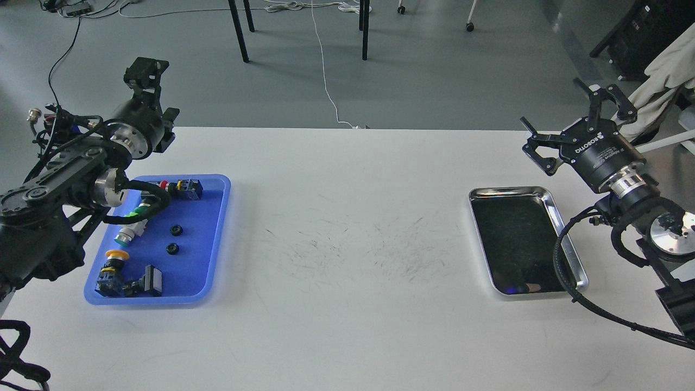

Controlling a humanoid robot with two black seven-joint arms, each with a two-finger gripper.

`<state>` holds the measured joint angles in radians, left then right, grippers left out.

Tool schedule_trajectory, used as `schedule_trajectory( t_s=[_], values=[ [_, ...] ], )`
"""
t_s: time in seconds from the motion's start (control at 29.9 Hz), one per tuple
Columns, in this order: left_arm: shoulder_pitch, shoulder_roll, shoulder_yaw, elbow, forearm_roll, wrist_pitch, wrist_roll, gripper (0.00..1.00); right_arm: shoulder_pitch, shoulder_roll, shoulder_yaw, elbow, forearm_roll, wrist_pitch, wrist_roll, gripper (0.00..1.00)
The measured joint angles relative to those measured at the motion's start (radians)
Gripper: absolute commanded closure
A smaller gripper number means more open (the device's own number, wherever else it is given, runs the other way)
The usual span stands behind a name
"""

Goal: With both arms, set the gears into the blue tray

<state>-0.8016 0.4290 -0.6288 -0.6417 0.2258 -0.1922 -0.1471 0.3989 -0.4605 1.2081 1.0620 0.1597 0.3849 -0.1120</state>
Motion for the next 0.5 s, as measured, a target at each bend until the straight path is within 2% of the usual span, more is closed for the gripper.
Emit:
schedule_trajectory(
  t_s=[0.07,0.17,0.37,0.5],
  values=[
    [0.000,-0.016,-0.015,0.076,-0.077,-0.104,-0.001,0.01,-0.005,-0.001,0.008,-0.009,0.000,0.000,0.000,0.01],
    [0.000,-0.056,-0.036,0.142,-0.153,-0.183,-0.001,0.01,-0.008,-0.001,0.017,-0.018,0.001,0.000,0.001,0.01],
    [-0.012,-0.098,-0.049,0.166,-0.182,-0.244,0.001,0.01,-0.017,0.005,0.019,-0.021,0.001,0.000,0.001,0.01],
    [-0.048,-0.119,-0.041,0.167,-0.177,-0.238,0.000,0.01,-0.018,0.005,0.013,-0.022,0.001,0.000,0.001,0.01]
  ],
)
